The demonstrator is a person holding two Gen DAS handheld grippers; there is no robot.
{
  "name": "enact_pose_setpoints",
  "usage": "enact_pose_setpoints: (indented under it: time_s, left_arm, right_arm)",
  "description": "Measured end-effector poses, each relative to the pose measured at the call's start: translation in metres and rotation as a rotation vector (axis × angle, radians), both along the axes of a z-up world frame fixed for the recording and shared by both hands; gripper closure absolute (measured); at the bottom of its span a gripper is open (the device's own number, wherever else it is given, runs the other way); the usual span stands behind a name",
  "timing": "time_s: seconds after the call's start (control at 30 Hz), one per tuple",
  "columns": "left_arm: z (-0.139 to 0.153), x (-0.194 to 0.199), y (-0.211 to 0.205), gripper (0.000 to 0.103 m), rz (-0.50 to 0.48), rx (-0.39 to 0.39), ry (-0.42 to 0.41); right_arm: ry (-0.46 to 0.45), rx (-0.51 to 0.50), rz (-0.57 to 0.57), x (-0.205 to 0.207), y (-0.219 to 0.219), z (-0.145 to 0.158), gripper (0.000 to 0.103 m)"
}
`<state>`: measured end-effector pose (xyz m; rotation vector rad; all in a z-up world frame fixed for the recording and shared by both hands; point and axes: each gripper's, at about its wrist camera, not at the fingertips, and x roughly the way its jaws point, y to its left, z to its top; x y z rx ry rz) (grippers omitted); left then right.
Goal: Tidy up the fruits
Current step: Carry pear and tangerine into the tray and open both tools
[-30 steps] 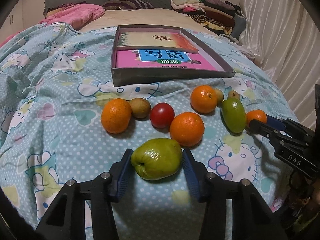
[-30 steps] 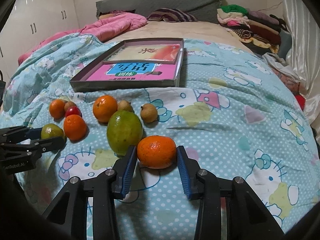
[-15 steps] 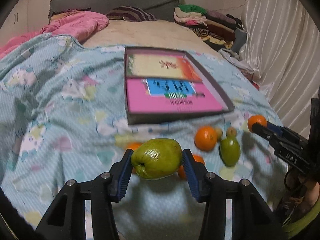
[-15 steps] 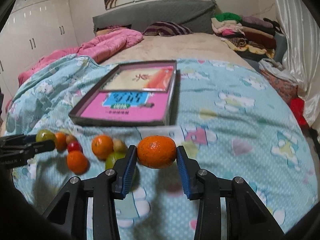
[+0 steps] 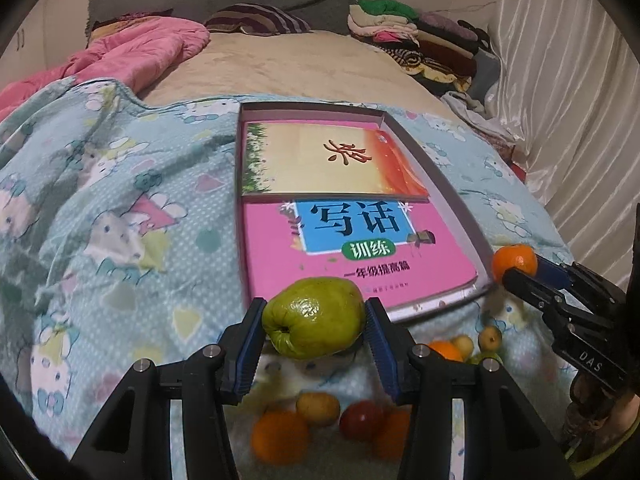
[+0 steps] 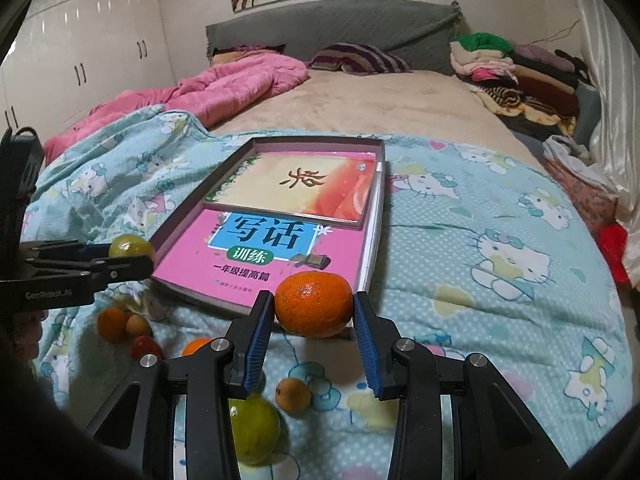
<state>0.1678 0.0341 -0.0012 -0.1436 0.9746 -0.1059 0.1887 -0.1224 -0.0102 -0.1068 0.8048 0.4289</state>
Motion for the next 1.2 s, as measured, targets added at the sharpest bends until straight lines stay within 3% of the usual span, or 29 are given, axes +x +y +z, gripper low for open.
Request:
enact_pose_setpoints:
  time_s: [0.3, 0.9, 1.2]
  left_arm:
    - [-0.012, 0.027, -0.009, 0.054, -0.034, 0.041, 0.012]
    - [-0.03, 0.032, -0.012, 0.054, -0.044, 0.065, 0.036]
    - [-0.03, 0.032, -0.012, 0.053, -0.044, 0.064, 0.036]
  right_arm:
    - [0.046, -0.031, 0.024, 0.025, 0.012, -0.012, 0.062]
    - [0.117, -0.1, 0.051, 0.049, 0.026, -0.028, 0.061]
    - [0.111, -0.117, 0.055, 0.046, 0.03, -0.031, 0.06]
